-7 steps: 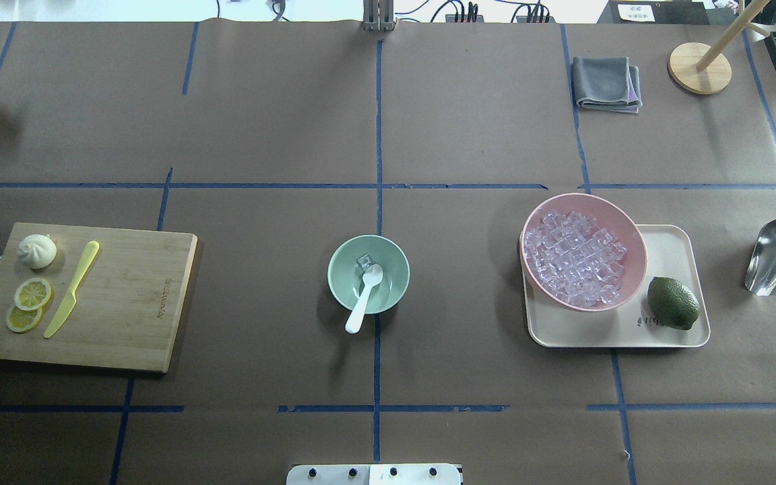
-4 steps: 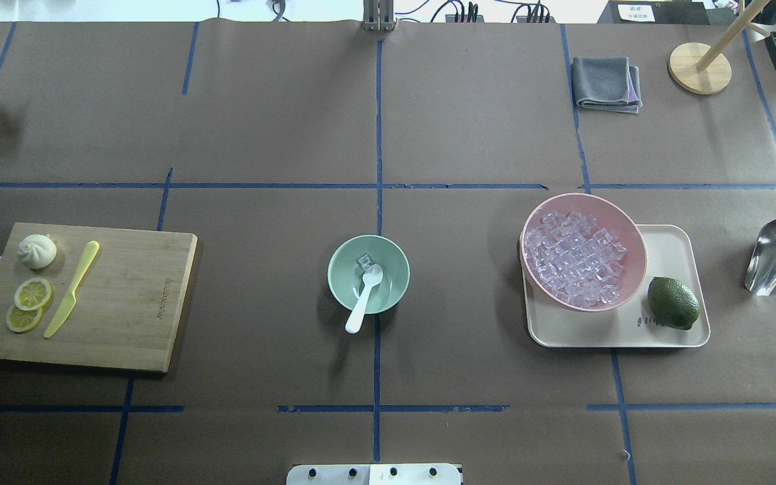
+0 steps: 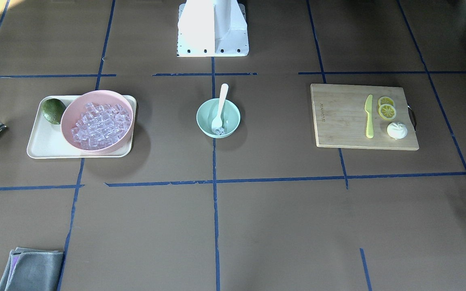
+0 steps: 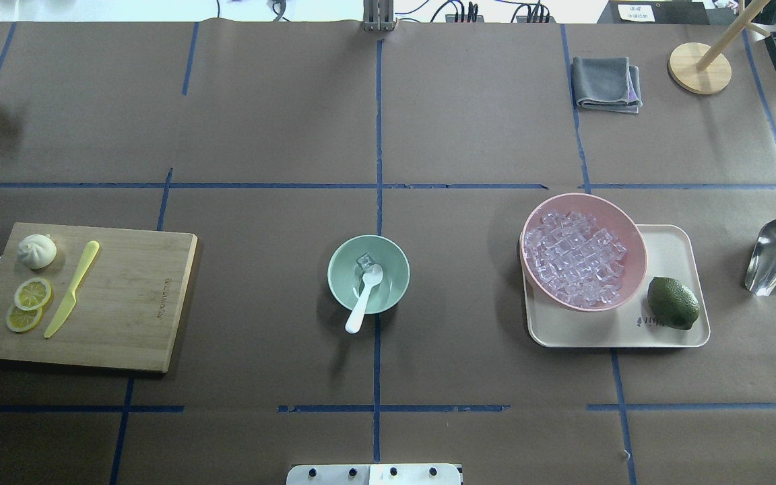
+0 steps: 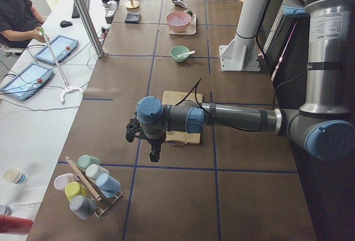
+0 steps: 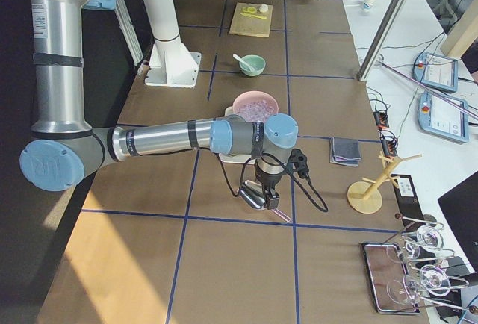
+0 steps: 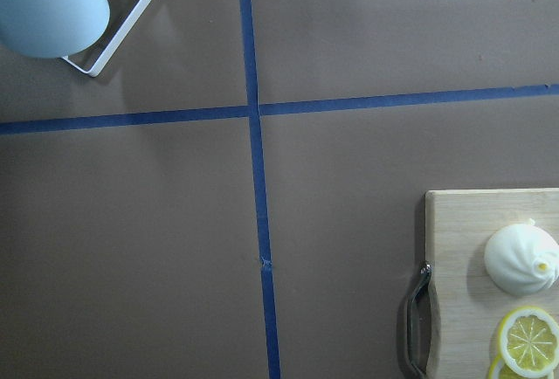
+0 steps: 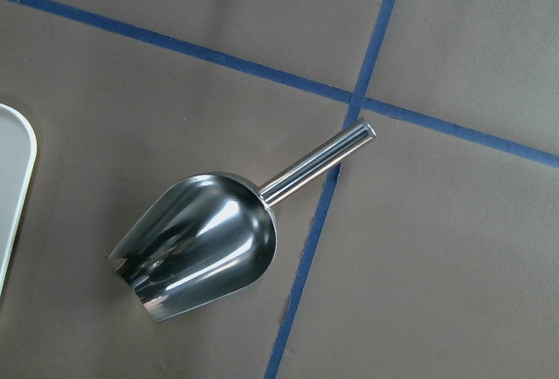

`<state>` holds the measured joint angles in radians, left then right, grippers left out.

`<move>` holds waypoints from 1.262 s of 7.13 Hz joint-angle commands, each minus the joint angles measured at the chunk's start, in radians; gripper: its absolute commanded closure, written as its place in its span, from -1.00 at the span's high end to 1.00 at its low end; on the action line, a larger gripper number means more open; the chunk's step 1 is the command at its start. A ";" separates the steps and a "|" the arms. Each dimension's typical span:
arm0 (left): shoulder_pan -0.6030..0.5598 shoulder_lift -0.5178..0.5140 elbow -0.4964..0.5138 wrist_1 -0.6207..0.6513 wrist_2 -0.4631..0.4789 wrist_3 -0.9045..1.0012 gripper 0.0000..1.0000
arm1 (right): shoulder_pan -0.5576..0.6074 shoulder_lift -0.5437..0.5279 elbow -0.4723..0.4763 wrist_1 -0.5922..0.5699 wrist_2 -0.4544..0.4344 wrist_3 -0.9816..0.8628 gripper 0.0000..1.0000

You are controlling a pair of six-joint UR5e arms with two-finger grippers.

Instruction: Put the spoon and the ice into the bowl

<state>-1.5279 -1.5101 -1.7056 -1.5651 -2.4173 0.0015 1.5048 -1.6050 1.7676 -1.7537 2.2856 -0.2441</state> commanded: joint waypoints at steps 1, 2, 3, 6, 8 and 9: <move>0.000 0.005 -0.002 -0.006 0.000 -0.004 1.00 | 0.000 -0.007 -0.002 -0.001 0.005 0.005 0.98; 0.000 0.010 -0.003 -0.004 0.000 -0.006 1.00 | 0.000 -0.007 -0.004 -0.001 0.006 0.005 0.98; 0.000 0.040 -0.006 -0.012 -0.011 -0.009 1.00 | 0.000 -0.009 -0.013 -0.001 0.009 0.005 0.98; 0.012 0.065 -0.014 -0.007 0.003 -0.006 1.00 | 0.000 -0.016 -0.007 0.000 0.018 0.003 0.99; 0.014 0.084 -0.014 -0.007 0.003 0.000 1.00 | 0.002 -0.027 -0.005 0.002 0.017 0.000 0.99; 0.014 0.082 -0.034 -0.006 0.003 0.000 1.00 | 0.002 -0.047 -0.007 0.014 0.015 0.005 0.99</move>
<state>-1.5150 -1.4288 -1.7273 -1.5721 -2.4148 0.0003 1.5058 -1.6349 1.7616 -1.7488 2.3021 -0.2420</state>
